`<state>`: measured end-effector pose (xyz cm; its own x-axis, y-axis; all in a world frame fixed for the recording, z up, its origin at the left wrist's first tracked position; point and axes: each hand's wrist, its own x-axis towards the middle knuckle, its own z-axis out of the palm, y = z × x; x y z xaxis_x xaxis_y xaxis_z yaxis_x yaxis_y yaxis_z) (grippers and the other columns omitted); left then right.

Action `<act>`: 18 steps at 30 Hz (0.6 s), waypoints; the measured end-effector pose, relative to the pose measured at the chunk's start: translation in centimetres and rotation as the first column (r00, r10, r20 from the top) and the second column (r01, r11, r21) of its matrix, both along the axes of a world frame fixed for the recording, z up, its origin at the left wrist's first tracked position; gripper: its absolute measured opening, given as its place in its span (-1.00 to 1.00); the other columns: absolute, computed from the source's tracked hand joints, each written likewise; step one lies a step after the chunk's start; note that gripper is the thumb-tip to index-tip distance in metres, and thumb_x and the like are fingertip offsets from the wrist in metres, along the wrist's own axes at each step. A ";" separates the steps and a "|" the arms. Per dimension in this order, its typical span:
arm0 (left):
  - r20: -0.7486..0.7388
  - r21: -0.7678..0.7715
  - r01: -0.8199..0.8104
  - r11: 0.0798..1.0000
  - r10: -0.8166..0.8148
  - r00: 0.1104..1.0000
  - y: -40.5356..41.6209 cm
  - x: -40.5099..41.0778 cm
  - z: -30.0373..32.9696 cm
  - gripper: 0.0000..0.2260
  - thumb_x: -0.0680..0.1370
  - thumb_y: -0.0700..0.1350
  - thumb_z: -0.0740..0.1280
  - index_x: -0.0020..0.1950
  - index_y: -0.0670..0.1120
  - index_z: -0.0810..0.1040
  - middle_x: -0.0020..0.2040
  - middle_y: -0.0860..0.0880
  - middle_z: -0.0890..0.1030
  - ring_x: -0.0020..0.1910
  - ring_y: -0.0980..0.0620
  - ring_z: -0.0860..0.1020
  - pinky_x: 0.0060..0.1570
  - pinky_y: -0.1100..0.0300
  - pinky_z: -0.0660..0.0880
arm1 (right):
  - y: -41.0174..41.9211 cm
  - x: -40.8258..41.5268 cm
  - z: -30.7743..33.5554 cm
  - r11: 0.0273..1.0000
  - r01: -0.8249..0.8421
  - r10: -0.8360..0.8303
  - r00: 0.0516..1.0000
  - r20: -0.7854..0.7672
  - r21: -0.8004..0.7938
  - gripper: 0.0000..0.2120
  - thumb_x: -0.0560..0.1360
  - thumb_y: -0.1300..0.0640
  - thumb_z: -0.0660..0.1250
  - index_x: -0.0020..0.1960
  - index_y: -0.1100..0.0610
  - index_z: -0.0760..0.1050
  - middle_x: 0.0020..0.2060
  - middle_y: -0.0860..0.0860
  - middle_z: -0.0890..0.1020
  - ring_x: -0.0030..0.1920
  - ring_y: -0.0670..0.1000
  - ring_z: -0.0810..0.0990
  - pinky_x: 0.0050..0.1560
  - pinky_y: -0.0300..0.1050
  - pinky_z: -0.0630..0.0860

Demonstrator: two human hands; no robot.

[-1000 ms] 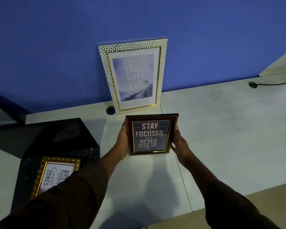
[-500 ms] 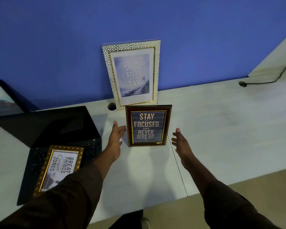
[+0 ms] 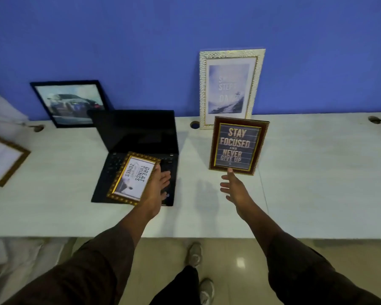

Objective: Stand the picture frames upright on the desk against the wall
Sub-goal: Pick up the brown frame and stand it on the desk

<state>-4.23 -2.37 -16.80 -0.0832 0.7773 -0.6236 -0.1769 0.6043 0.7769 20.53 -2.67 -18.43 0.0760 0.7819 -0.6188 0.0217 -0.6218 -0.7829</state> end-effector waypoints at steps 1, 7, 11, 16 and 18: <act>-0.009 -0.002 -0.028 1.000 0.028 1.000 -0.5 -1.1 0.2 -0.37 0.62 0.30 0.04 0.52 -0.09 0.38 0.53 -0.01 0.38 0.51 -0.03 0.32 0.43 -0.02 0.24 | 0.1 -1.1 0.2 1.000 -0.029 0.029 1.000 -0.004 0.000 -0.33 0.58 -0.36 0.01 0.41 0.10 0.42 0.40 0.13 0.50 0.32 0.16 0.52 0.37 0.12 0.36; -0.162 -0.072 -0.115 0.991 0.102 0.981 -2.6 -8.3 1.1 -0.49 0.64 0.17 0.19 0.52 -0.06 0.36 0.45 -0.12 0.47 0.32 -0.08 0.46 0.38 -0.03 0.29 | 1.1 -8.0 0.7 0.984 -0.179 0.180 0.983 -0.029 0.016 -0.35 0.58 -0.36 0.03 0.41 0.09 0.41 0.37 0.16 0.52 0.28 0.16 0.53 0.39 0.14 0.36; -0.210 -0.100 -0.085 0.991 0.063 0.976 -3.8 -12.6 1.1 -0.46 0.57 0.25 0.25 0.48 0.02 0.41 0.44 -0.04 0.47 0.42 -0.10 0.40 0.37 -0.06 0.24 | 2.0 -12.7 0.1 0.965 -0.262 0.261 0.964 -0.045 -0.014 -0.35 0.59 -0.32 0.07 0.47 0.11 0.35 0.37 0.17 0.51 0.30 0.19 0.53 0.37 0.12 0.37; -0.269 -0.136 -0.077 0.988 0.038 0.962 -2.6 -17.9 -0.5 -0.50 0.57 0.26 0.21 0.37 -0.03 0.45 0.40 -0.08 0.49 0.35 -0.09 0.44 0.34 -0.06 0.26 | 3.3 -18.5 -0.7 0.960 -0.276 0.274 0.961 -0.036 -0.053 -0.56 0.61 -0.19 0.22 0.25 0.15 0.43 0.25 0.28 0.57 0.16 0.23 0.60 0.07 0.03 0.57; -0.262 -0.143 -0.053 0.988 0.014 0.965 -1.1 -19.9 -1.1 -0.69 0.64 0.14 0.20 0.25 -0.02 0.47 0.28 -0.05 0.54 0.23 -0.06 0.45 0.28 0.03 0.26 | 3.9 -20.7 -1.5 0.964 -0.259 0.259 0.966 -0.005 -0.063 -0.64 0.60 -0.15 0.25 0.13 0.15 0.48 0.18 0.32 0.58 0.21 0.29 0.59 0.05 0.08 0.60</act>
